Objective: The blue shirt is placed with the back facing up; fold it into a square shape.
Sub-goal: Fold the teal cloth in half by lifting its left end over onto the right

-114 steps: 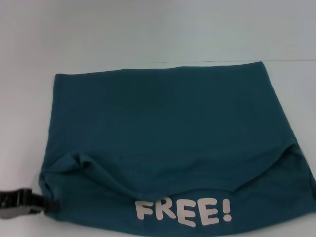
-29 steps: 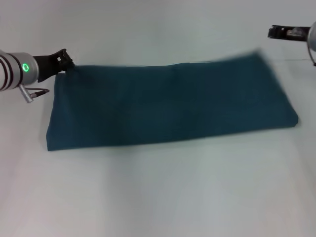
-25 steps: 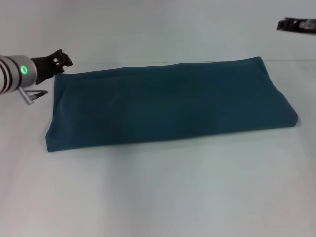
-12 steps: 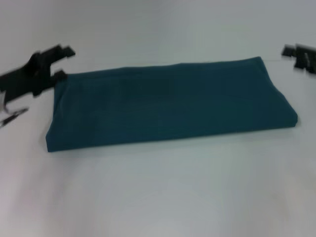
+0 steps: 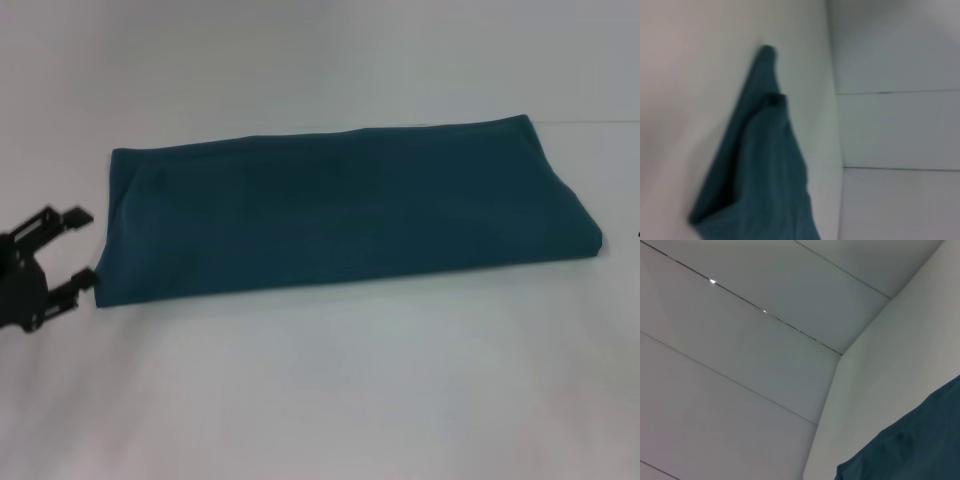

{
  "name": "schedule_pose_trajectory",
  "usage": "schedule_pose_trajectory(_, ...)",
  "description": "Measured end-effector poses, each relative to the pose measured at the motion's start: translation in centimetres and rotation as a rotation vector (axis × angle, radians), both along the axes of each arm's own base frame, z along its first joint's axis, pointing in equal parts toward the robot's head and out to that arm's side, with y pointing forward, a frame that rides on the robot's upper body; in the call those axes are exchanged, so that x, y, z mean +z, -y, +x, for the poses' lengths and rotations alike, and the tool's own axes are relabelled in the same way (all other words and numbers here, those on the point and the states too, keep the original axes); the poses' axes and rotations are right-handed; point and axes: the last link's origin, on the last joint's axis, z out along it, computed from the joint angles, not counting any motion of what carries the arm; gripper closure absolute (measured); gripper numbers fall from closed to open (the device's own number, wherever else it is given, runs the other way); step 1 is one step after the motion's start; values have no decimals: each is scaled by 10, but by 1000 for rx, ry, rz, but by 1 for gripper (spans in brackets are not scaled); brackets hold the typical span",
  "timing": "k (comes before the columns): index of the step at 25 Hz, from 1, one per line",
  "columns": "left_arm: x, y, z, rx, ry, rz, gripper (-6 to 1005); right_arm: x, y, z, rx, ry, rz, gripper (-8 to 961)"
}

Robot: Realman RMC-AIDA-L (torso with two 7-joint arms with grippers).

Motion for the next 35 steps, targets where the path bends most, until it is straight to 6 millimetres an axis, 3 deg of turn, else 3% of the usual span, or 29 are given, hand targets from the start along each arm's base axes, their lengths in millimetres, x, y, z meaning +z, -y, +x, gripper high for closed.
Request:
schedule_pose_trajectory(7,-18,3,-13,110,-3,-37,124,2,-12,-8,31,20,-1,13)
schedule_pose_trajectory(19,-27,-6,-25,216,-32,-26,124,2,-16,-3,-4,36,15,13)
schedule_pose_trajectory(35,-42,-18,-17,225,-23,-58,124,1,-14,5,-45,45,16,13)
